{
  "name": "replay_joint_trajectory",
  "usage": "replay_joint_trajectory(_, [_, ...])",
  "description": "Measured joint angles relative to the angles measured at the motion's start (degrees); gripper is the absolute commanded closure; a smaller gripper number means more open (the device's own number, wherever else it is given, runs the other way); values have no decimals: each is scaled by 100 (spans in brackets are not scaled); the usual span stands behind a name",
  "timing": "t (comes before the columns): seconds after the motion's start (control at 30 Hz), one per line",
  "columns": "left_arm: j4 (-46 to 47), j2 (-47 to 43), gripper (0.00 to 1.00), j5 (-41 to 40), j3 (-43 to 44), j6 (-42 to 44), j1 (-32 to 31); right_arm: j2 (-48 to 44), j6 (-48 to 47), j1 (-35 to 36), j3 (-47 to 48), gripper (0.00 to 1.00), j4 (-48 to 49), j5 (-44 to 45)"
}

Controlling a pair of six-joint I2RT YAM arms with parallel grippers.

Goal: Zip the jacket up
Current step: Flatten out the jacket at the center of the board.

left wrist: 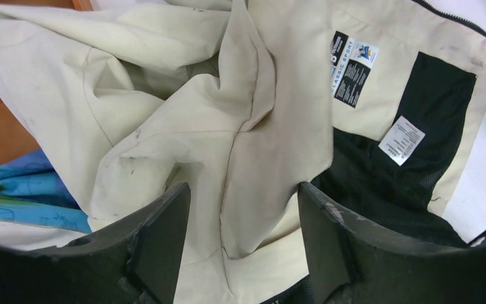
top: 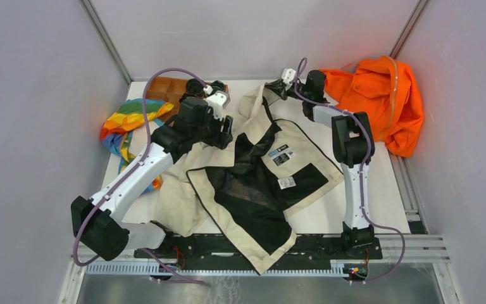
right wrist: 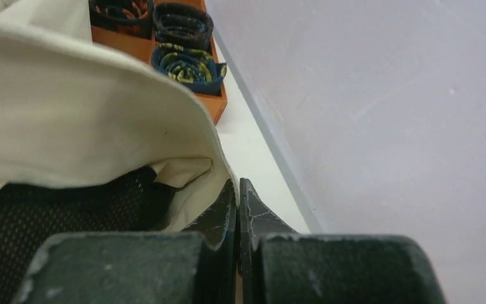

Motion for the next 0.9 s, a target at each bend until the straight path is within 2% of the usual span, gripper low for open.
replay_joint_trajectory(0.2, [459, -63, 21, -50, -396, -85, 2, -188, 238, 11, -20, 100, 105, -17])
replay_joint_trajectory(0.57, [1167, -192, 22, 289, -800, -76, -173, -214, 391, 31, -96, 100, -11, -17])
replay_joint_trajectory(0.9, [1193, -140, 24, 74, -892, 170, -494, -544, 337, 31, -284, 100, -319, -17])
